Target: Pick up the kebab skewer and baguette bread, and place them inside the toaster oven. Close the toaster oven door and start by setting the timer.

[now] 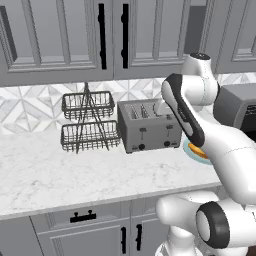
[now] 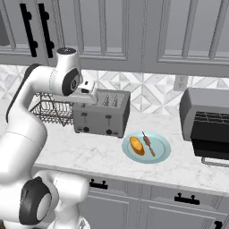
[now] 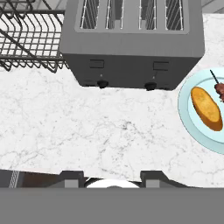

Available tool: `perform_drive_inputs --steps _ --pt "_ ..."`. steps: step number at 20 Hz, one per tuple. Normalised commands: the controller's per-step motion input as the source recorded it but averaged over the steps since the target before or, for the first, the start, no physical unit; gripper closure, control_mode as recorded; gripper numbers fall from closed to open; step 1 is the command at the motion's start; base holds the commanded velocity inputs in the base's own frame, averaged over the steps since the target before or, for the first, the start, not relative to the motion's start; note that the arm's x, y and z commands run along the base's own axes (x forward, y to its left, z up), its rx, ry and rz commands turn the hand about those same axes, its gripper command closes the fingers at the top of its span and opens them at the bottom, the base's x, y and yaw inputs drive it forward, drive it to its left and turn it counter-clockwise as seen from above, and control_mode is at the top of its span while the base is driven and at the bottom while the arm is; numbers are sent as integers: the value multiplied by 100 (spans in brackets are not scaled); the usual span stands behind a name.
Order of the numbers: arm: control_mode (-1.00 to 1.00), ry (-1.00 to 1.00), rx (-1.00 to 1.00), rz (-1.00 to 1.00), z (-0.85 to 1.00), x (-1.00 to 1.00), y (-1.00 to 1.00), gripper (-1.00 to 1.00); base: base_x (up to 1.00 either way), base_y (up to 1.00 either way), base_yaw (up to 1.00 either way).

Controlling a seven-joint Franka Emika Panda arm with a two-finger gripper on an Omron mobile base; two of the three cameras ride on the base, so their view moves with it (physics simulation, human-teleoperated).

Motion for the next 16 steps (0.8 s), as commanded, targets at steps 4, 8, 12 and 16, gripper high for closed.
perform_drive_inputs --steps 4,8,12,16 --pt "100 0 0 0 0 0 0 -100 0 0 0" --pt "100 0 0 0 0 0 0 -100 0 -13 0" --pt "100 0 0 0 0 0 0 -100 0 -59 0" --pt "100 0 0 0 0 0 0 -100 0 -67 0"
